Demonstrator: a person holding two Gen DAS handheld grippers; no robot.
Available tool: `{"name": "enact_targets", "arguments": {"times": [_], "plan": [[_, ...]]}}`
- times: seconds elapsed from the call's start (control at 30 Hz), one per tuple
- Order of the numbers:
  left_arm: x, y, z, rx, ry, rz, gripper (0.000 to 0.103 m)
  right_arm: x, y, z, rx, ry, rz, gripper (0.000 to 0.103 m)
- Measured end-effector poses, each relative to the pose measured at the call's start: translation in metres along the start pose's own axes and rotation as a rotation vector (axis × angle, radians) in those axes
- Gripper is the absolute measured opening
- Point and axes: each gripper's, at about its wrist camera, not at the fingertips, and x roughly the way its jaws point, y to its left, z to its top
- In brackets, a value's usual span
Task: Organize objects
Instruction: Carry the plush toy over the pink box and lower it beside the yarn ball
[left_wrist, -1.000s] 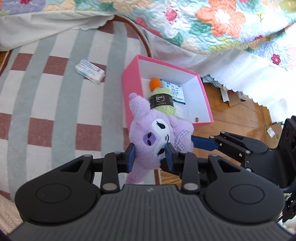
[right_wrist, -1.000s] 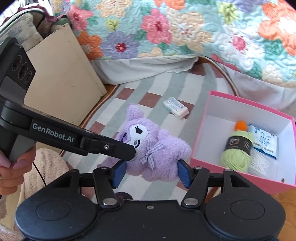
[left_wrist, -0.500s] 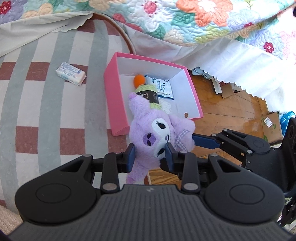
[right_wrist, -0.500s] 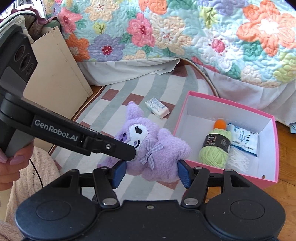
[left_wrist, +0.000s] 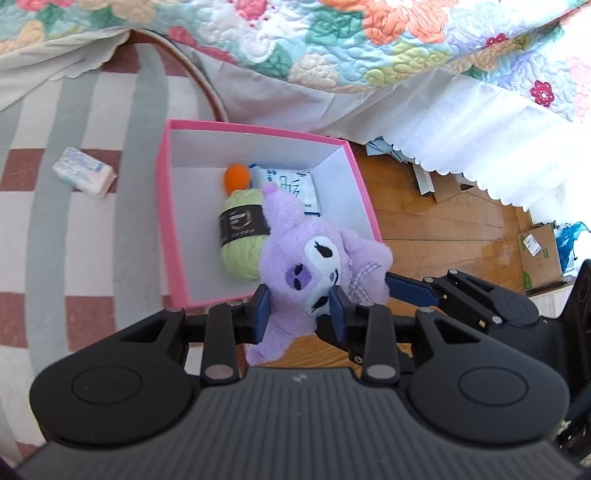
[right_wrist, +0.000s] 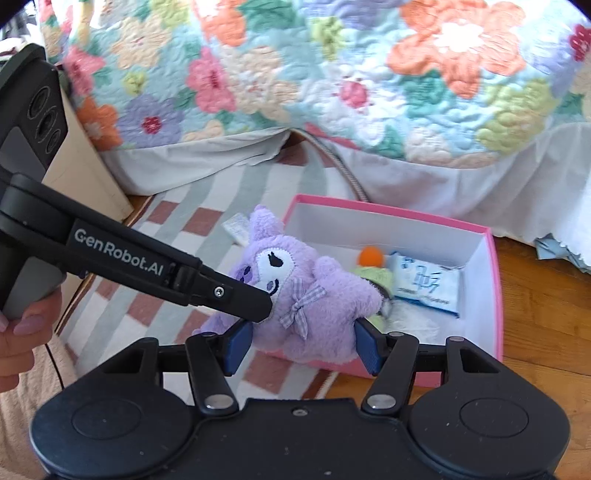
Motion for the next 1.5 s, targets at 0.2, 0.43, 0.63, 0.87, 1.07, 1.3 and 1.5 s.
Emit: {"name": "enact_targets", "arguments": {"times": [0.2,0.43,0.63,0.87,1.07,1.3,1.5], "plan": [[0.038,-0.016,0.023,0.015,0.012,-0.006,0.033,0.012,-0.030,0.003,0.028,-0.002,-0.051,0.064],[0.094,-0.012,0.040,-0.012,0.018,-0.006,0.033,0.045,-0.069,-0.004,0.100,-0.003,-0.082,0.064],[0.138,-0.002,0.048,-0.070,0.042,-0.023,0.033,0.075,-0.086,-0.007,0.093,0.018,-0.140,0.063],[0.175,0.007,0.043,-0.101,0.068,-0.024,0.032,0.099,-0.097,-0.020,0.049,0.057,-0.178,0.060],[0.185,0.007,0.039,-0.069,0.087,-0.007,0.032,0.106,-0.102,-0.030,0.013,0.074,-0.173,0.054],[0.203,0.010,0.038,-0.089,0.117,0.000,0.031,0.120,-0.111,-0.029,-0.010,0.112,-0.206,0.047],[0.208,0.002,0.030,-0.055,0.122,0.029,0.030,0.126,-0.114,-0.027,-0.018,0.143,-0.251,0.048]]}}
